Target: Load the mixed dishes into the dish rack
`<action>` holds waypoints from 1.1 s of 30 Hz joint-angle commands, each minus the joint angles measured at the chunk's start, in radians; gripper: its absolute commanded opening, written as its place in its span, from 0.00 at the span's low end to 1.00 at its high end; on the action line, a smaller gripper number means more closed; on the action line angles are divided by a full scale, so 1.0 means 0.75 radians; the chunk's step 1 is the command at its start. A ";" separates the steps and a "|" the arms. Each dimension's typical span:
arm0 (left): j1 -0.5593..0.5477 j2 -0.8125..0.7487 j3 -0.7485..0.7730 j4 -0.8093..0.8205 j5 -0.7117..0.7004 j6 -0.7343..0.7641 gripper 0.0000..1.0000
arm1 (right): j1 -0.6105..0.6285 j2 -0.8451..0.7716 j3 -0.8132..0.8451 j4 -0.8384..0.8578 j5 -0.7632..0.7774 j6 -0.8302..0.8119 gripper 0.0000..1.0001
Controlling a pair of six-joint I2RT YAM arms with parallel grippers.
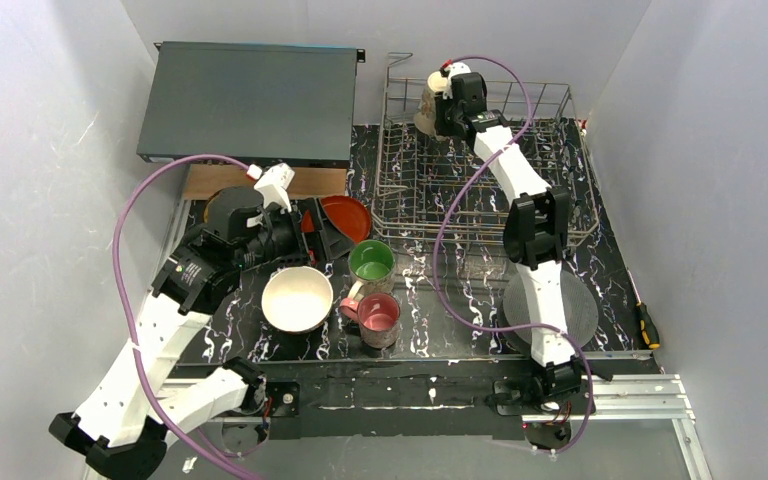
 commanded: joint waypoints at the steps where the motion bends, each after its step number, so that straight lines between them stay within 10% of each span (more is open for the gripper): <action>1: 0.004 -0.001 0.045 -0.017 -0.009 0.019 0.98 | -0.012 -0.018 0.117 0.229 -0.008 -0.038 0.01; 9: 0.004 0.008 0.046 -0.017 -0.005 0.016 0.98 | -0.011 -0.013 0.109 0.238 -0.066 -0.133 0.01; 20: 0.004 0.003 0.033 -0.012 0.003 0.006 0.98 | -0.010 -0.005 0.111 0.217 -0.055 -0.134 0.62; 33: 0.004 -0.006 0.029 -0.007 0.015 -0.014 0.98 | -0.006 -0.100 0.135 0.132 -0.043 -0.073 0.82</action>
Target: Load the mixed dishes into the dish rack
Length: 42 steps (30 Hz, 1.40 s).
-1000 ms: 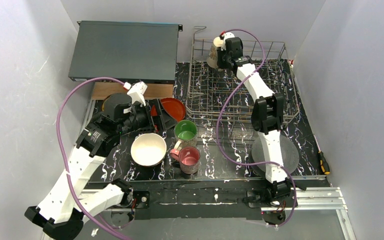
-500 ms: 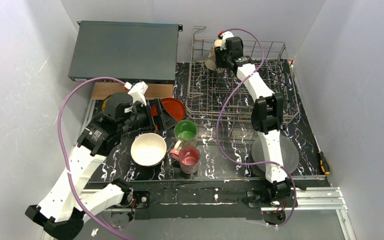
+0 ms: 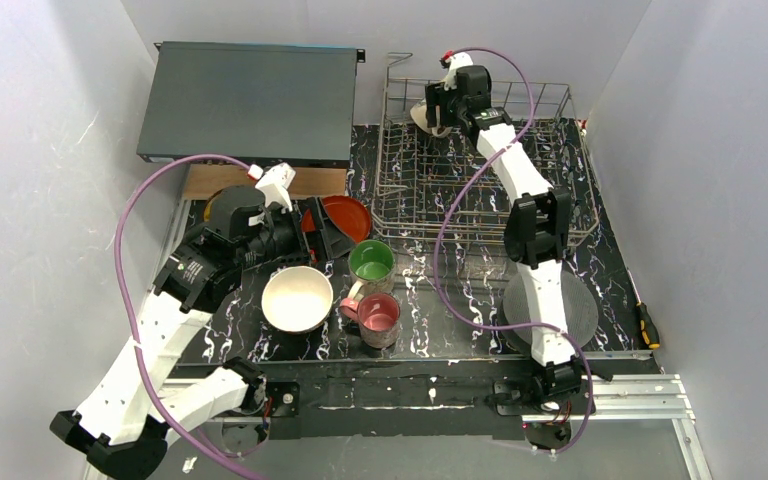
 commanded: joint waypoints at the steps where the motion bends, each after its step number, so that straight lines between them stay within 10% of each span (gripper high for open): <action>1: 0.004 -0.021 0.027 -0.004 0.014 -0.006 0.98 | 0.006 -0.154 0.068 0.010 0.001 0.048 0.83; 23: 0.004 -0.044 -0.037 0.015 0.017 -0.025 0.98 | 0.045 -0.609 -0.285 -0.097 -0.030 0.150 0.91; 42: 0.004 -0.024 -0.250 0.035 0.122 -0.023 0.98 | 0.152 -1.469 -1.216 -0.155 -0.298 0.381 0.85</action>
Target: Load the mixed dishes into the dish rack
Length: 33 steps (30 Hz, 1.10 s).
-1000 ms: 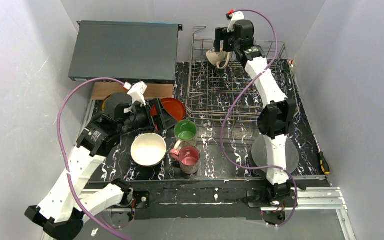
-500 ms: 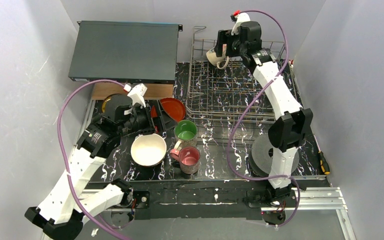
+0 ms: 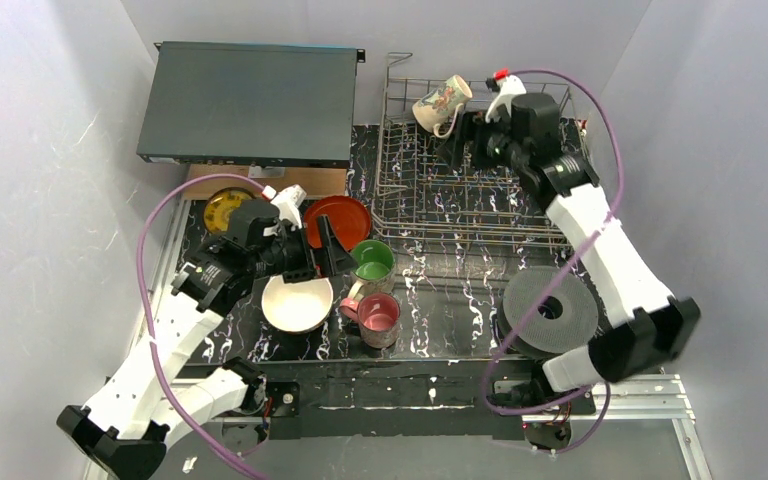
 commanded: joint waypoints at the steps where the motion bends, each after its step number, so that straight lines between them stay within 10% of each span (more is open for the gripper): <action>1: 0.003 0.006 -0.078 0.019 0.089 0.004 0.97 | 0.094 -0.270 -0.226 0.008 -0.092 0.071 0.85; 14: -0.372 0.025 -0.217 -0.051 -0.355 0.029 0.84 | 0.308 -0.832 -0.793 -0.072 -0.047 0.210 0.85; 23: -0.372 0.049 -0.173 -0.260 -0.788 -0.032 0.75 | 0.338 -0.823 -0.780 -0.070 -0.155 0.258 0.88; 33: -0.357 0.106 -0.150 -0.504 -1.163 -0.188 0.89 | 0.366 -0.778 -0.849 0.027 -0.191 0.275 0.95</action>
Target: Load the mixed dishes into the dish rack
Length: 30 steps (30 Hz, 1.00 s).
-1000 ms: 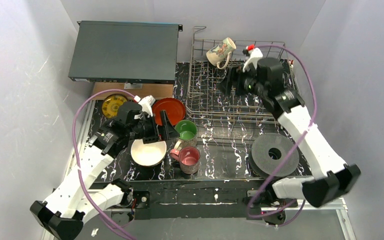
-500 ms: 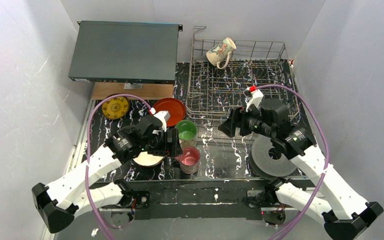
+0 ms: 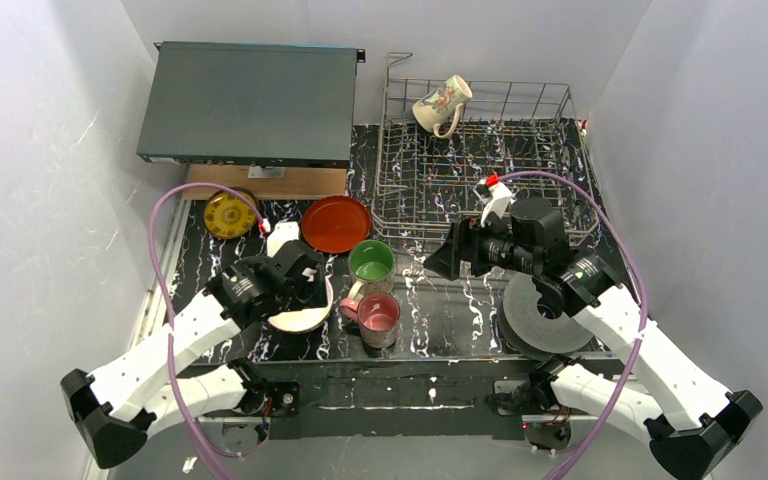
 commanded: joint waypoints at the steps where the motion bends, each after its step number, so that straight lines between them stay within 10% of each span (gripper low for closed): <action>1: 0.017 0.110 0.052 -0.187 -0.241 -0.106 0.91 | 0.013 0.016 -0.023 0.084 -0.026 0.006 0.95; 17: 0.156 -0.034 -0.240 -0.244 -0.235 -0.723 0.97 | 0.012 -0.001 -0.093 0.105 0.005 0.002 0.98; 30: 0.159 -0.063 -0.499 0.048 -0.155 -0.919 0.58 | 0.013 -0.001 -0.100 0.109 0.001 0.013 0.98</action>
